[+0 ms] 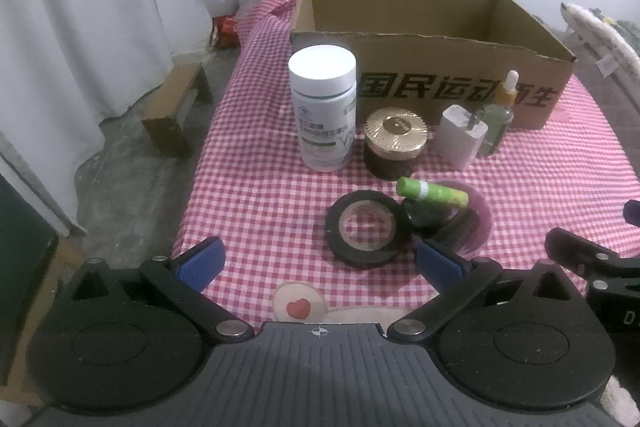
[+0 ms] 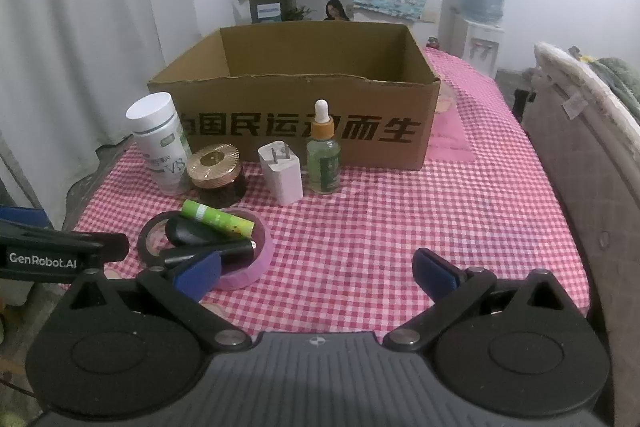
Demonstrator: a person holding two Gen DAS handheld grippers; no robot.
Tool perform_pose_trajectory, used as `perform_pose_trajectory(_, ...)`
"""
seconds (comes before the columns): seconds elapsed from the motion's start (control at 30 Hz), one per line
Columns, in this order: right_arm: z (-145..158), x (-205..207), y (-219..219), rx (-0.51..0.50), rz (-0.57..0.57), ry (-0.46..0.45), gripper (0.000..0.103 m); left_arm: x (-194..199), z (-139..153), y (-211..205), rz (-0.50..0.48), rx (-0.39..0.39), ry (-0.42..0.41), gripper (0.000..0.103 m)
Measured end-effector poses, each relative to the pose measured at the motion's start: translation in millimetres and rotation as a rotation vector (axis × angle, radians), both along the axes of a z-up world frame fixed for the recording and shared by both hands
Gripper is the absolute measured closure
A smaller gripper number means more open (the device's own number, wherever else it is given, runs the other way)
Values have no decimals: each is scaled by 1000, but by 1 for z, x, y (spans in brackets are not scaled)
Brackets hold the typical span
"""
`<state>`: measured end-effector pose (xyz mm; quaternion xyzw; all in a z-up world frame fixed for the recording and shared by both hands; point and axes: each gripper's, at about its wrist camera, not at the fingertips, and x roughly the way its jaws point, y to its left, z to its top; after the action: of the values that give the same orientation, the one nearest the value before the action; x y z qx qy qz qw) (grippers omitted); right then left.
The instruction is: Organize rigid objects
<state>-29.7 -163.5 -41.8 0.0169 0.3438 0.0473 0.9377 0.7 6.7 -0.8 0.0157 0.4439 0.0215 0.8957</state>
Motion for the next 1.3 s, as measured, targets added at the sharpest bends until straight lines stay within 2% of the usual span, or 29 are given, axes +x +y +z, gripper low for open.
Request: perform_pose_trajectory(1.3,-4,6,2,11,23,24,0,5,-5,-2,7,32,32,0)
